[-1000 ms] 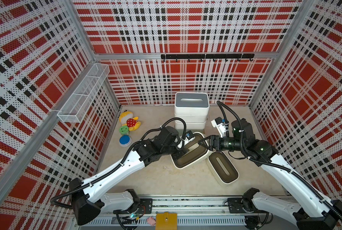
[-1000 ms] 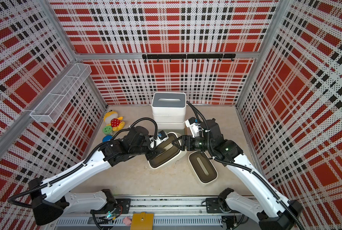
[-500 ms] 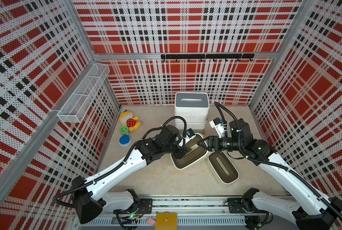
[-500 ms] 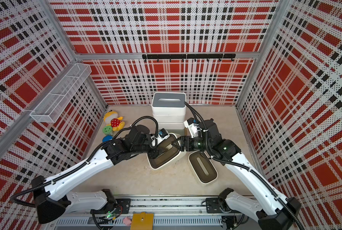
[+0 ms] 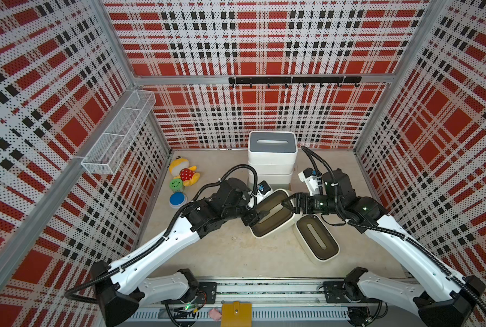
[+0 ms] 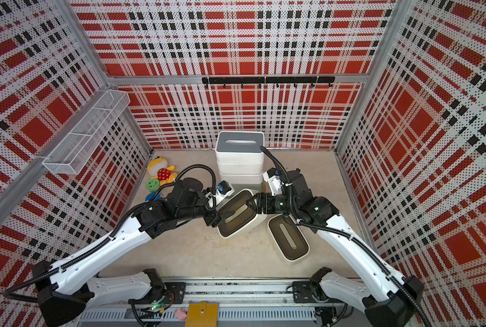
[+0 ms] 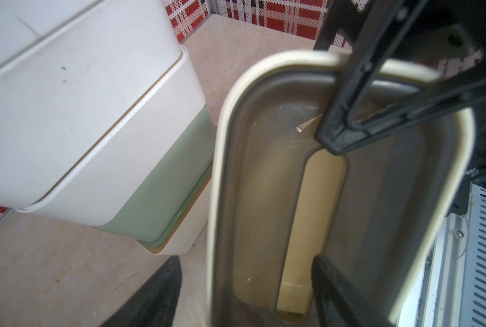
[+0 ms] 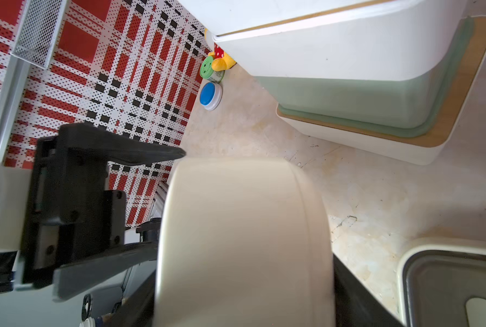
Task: Stack the tissue boxes
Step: Place the tissue box at the tissue box.
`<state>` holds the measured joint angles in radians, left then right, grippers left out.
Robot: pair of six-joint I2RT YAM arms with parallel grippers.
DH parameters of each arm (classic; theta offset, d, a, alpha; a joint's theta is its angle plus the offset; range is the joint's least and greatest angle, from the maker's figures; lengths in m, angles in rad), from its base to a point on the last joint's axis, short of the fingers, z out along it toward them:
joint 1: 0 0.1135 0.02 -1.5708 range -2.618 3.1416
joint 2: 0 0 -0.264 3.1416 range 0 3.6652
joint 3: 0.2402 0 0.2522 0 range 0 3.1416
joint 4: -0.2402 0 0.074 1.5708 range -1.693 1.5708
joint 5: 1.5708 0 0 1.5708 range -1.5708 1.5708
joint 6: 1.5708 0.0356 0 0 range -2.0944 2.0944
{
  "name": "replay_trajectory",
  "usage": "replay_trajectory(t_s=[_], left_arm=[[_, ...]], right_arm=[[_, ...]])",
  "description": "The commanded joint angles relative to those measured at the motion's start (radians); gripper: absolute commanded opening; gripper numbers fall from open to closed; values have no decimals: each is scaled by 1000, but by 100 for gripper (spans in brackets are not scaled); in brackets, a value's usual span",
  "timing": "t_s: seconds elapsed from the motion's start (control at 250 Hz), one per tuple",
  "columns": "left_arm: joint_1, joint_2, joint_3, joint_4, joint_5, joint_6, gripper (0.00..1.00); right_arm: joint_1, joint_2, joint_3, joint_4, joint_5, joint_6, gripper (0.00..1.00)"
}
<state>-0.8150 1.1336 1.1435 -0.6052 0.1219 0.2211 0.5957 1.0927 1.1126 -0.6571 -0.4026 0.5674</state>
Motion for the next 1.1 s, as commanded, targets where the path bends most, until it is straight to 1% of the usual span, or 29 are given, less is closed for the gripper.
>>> replay_trajectory(t_s=[0.0, 0.088, 0.188, 0.26, 0.304, 0.424, 0.536, 0.584, 0.672, 0.756, 0.956, 1.024, 1.096], left_arm=[[19, -82, -5, 31, -12, -34, 77], [48, -162, -39, 89, 1, -71, 80], [90, -263, -107, 169, 21, -126, 86], [117, -338, -164, 210, 18, -148, 93], [131, -388, -207, 246, 9, -164, 100], [163, -516, -317, 345, -18, -209, 99], [166, -611, -400, 414, -101, -240, 99], [166, -642, -421, 438, -119, -246, 99], [167, -664, -435, 448, -132, -239, 99], [167, -649, -429, 437, -128, -236, 99], [166, -617, -423, 434, -98, -244, 99], [165, -610, -423, 431, -95, -244, 99], [165, -609, -423, 432, -90, -245, 99]], right_arm=[[7, -21, 42, 41, 37, -2, 46], [7, -39, 47, 54, 53, 13, 45], [7, -55, 67, 62, 60, 29, 45], [7, -59, 96, 57, 68, 37, 45], [7, -62, 116, 60, 66, 45, 44], [7, -70, 164, 103, 50, 81, 43], [7, -70, 217, 152, 53, 120, 42], [7, -60, 253, 171, 50, 134, 42], [7, -33, 326, 206, 49, 162, 42], [6, 4, 396, 243, 61, 183, 42], [0, 145, 606, 271, 103, 212, 42], [-30, 195, 668, 267, 97, 235, 42], [-80, 232, 690, 323, 44, 295, 42]])
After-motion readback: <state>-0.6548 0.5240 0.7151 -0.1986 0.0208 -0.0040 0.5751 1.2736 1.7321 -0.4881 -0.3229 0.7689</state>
